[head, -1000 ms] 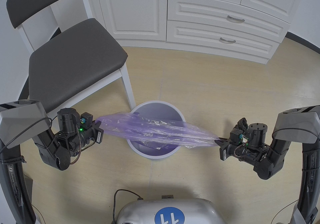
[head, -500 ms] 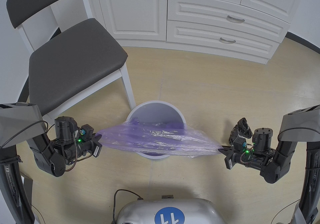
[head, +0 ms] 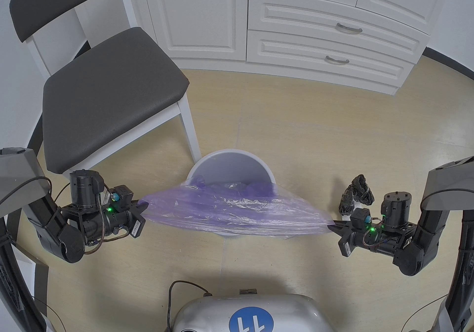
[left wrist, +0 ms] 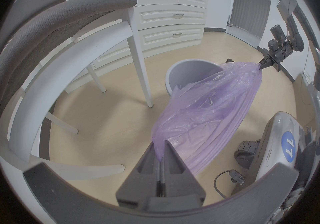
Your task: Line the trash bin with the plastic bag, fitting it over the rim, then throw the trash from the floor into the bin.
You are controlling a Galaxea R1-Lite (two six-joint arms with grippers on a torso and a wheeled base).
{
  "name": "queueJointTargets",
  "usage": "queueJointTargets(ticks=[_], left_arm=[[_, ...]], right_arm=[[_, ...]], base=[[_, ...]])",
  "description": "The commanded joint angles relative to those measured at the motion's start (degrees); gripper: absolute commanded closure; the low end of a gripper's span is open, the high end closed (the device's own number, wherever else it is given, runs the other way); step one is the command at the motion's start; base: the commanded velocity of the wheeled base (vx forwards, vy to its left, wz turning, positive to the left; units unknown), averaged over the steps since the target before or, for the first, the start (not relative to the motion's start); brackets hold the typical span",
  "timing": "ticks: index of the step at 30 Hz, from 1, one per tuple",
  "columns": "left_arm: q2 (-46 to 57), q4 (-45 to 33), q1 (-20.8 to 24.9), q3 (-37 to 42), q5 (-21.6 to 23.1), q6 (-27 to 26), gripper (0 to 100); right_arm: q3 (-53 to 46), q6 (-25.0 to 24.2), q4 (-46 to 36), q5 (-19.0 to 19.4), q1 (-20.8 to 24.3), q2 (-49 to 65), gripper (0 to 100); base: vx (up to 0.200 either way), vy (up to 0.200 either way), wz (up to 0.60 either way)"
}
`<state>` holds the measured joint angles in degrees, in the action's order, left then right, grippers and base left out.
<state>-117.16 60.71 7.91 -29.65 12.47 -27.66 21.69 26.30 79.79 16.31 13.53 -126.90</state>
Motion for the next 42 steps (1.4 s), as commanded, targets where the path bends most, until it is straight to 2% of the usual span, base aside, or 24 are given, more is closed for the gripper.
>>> queueJointTargets(ticks=[1, 11, 19, 24, 25, 26, 27, 28, 35, 42], left_arm=[[0.1, 0.0, 0.4, 0.4, 0.0, -0.1, 100], [-3.0, -0.2, 1.1, 0.1, -0.1, -1.3, 100], [-7.9, 0.6, 1.3, -3.5, -3.2, -0.8, 100], [-11.3, 2.0, 3.0, -7.7, -8.7, 3.2, 100], [-12.2, 3.2, 4.0, -8.8, -10.9, 5.5, 100], [-12.2, 3.2, 4.0, -8.8, -10.9, 5.5, 100], [-13.9, 5.5, 5.4, -10.8, -15.2, 9.8, 100], [-14.1, 5.7, 5.4, -11.2, -15.9, 10.5, 100], [-10.6, 5.0, 4.7, -9.8, -15.5, 10.4, 100], [-3.5, 3.5, 3.4, -5.3, -12.2, 9.6, 100]], right_arm=[[-0.8, 0.9, -0.1, 0.0, 0.3, 0.1, 100], [-2.4, 3.0, -0.2, 0.0, 1.0, -0.4, 100], [-0.5, 2.8, -0.2, -0.7, 1.0, -3.1, 100], [2.8, 1.9, -0.2, -0.9, 0.7, -5.2, 100], [3.7, 1.4, -0.2, -1.4, 0.4, -5.7, 100], [3.7, 1.4, -0.2, -1.4, 0.4, -5.7, 100], [4.7, -0.7, 0.1, -2.5, 0.4, -5.9, 100], [4.6, -1.7, 0.2, -2.7, 0.3, -5.5, 100], [2.6, -2.1, -0.2, -2.7, -0.9, -0.8, 100], [0.2, -1.6, -0.2, -2.6, -2.4, 3.2, 100]], base=[[0.0, 0.0, 0.0], [0.0, 0.0, 0.0], [0.0, 0.0, 0.0], [0.0, 0.0, 0.0], [0.0, 0.0, 0.0], [0.0, 0.0, 0.0], [0.0, 0.0, 0.0], [0.0, 0.0, 0.0], [0.0, 0.0, 0.0], [0.0, 0.0, 0.0]])
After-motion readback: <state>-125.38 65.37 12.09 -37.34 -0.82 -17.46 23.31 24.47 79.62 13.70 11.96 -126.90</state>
